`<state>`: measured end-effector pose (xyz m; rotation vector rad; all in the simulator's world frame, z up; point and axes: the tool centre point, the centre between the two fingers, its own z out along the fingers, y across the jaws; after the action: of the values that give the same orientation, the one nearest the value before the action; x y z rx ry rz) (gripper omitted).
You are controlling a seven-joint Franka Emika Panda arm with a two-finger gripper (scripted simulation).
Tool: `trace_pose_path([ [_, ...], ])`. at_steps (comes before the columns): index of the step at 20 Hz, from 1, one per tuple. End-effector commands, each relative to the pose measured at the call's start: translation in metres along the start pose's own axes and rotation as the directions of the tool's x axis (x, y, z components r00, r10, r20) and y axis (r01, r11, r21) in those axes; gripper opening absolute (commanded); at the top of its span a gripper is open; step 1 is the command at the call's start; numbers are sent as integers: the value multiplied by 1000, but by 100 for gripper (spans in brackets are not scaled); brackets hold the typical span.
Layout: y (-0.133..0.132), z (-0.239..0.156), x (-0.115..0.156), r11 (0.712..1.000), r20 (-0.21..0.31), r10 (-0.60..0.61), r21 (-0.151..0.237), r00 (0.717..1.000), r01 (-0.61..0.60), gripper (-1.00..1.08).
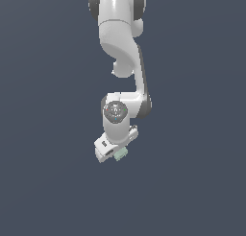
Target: Pick up the object and move it to a goal position.
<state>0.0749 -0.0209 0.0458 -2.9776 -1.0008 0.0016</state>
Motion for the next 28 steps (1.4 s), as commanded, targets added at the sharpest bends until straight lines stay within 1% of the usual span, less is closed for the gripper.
trace_pose_path([
  [1,-4,-6,0,1000,-1,0,-1,1000,0,-100],
  [9,-32,-44,-6,1000,0,-1,-1,1000,1,-100],
  [21,-100,-141,-19,1000,0,-1,-2,1000,1,-100],
  [28,-131,-186,-23,1000,0,-1,-2,1000,1,-100],
])
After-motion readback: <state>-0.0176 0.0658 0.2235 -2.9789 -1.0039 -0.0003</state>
